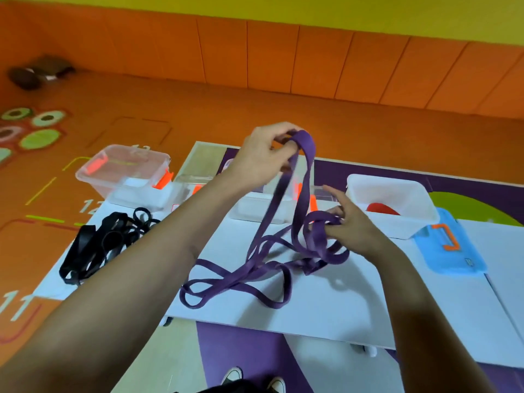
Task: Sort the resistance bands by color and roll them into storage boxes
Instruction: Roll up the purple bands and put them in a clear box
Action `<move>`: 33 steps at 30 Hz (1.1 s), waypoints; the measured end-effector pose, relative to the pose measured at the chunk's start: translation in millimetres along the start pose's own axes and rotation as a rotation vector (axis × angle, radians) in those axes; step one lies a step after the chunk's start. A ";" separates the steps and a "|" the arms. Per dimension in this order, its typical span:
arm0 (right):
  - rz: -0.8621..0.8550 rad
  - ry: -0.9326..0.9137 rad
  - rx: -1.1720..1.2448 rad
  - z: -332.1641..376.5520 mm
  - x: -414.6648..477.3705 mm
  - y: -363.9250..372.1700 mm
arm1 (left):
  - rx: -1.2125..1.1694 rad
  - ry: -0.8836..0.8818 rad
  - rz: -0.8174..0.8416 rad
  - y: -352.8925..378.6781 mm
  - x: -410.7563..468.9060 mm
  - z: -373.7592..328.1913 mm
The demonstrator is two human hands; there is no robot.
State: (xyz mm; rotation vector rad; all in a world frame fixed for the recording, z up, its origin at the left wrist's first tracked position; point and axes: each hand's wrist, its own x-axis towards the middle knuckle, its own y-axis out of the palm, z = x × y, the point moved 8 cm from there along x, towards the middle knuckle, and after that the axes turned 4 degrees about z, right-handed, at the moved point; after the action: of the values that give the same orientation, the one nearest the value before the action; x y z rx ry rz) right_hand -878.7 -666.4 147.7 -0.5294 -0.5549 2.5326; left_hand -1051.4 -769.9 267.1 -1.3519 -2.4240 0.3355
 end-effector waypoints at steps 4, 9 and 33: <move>0.102 -0.068 0.020 27.5 10.0 34.3 | -0.115 -0.009 0.123 30.2 -11.8 -5.3; -0.001 0.024 0.074 14.7 15.0 47.7 | -0.058 -0.010 0.159 23.9 -23.2 29.8; -0.501 0.088 0.338 -41.3 -2.3 4.3 | 0.741 -0.220 0.502 102.8 -152.8 313.3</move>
State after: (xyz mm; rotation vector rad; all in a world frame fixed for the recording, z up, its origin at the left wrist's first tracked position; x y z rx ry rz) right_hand -859.5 -659.3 111.4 -0.3239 -0.1858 2.0524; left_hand -1024.9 -859.0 -84.2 -1.5597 -1.7434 1.4036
